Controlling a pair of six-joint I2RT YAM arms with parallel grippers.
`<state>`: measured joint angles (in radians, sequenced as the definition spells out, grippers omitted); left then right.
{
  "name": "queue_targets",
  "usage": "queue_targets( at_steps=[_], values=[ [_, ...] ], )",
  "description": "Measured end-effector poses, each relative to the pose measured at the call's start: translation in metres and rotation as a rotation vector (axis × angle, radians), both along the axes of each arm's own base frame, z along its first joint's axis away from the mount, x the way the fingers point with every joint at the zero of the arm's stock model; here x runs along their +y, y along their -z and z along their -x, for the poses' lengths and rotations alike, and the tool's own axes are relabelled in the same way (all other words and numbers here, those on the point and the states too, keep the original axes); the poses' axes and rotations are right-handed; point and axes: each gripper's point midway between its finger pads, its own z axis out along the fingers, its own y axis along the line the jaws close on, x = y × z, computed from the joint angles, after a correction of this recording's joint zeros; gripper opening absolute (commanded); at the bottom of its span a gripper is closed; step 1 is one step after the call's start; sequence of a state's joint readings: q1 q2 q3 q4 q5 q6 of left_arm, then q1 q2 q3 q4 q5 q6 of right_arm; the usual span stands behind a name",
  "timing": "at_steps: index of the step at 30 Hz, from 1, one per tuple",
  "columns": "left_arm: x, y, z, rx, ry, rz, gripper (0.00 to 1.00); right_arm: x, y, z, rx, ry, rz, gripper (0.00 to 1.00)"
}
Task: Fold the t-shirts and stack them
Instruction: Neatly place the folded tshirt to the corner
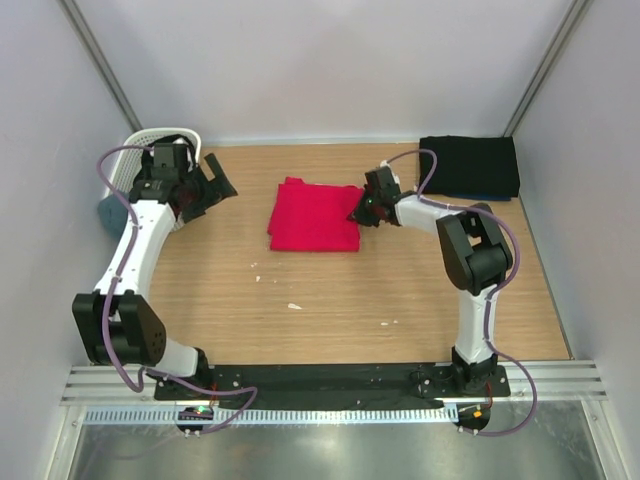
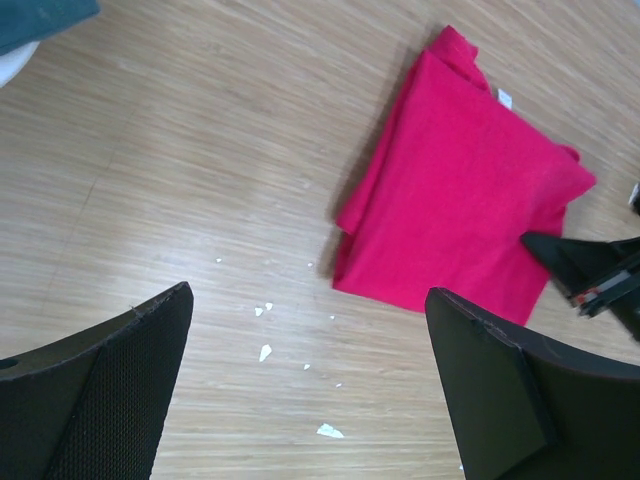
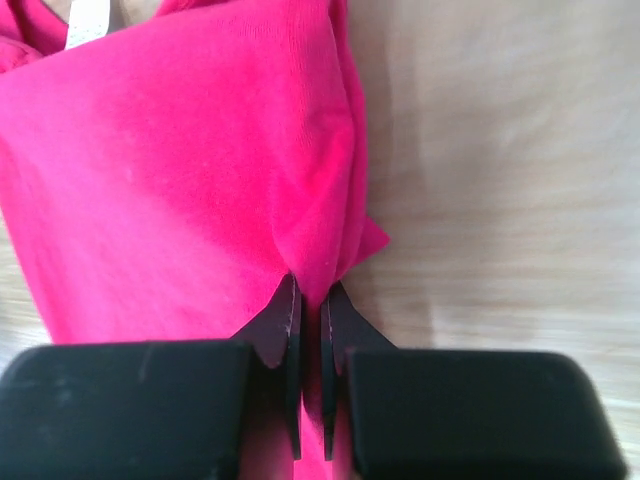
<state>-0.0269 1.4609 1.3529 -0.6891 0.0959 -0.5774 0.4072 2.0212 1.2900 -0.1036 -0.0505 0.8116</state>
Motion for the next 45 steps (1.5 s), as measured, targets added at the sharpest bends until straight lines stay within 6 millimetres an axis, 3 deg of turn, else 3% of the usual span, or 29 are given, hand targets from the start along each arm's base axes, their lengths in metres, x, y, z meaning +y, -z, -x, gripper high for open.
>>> queue_targets(
  at_steps=[2,5,9,15,19,23,29,40,45],
  values=[
    [0.004,0.002,0.005,0.007,-0.007,-0.004,1.0,-0.012,-0.01,-0.015,-0.013,-0.042,0.052,0.01],
    [0.007,0.0,0.008,-0.001,-0.011,-0.007,1.0,-0.038,-0.035,-0.057,-0.066,-0.068,0.105,0.01],
    [0.012,-0.007,0.011,-0.02,-0.018,-0.007,1.0,-0.092,-0.067,-0.104,-0.124,-0.057,0.159,0.01],
    [0.027,-0.016,0.015,-0.046,-0.05,-0.025,1.0,-0.174,-0.091,-0.15,-0.145,-0.032,0.248,0.01],
    [0.028,-0.017,0.018,-0.044,-0.049,-0.028,1.0,-0.199,-0.096,-0.148,-0.127,-0.031,0.282,0.01],
    [0.028,-0.011,0.022,-0.023,-0.051,-0.03,1.0,-0.203,-0.104,-0.147,-0.133,-0.054,0.31,0.01],
    [0.029,-0.008,0.024,-0.008,-0.061,-0.031,1.0,-0.213,-0.13,-0.154,-0.192,-0.062,0.342,0.01],
    [0.033,-0.006,0.028,0.013,-0.075,-0.046,0.99,-0.256,-0.179,-0.166,-0.299,-0.014,0.427,0.01],
    [0.035,-0.005,0.03,0.023,-0.087,-0.054,0.99,-0.275,-0.178,-0.164,-0.292,-0.006,0.446,0.01]
  ],
)
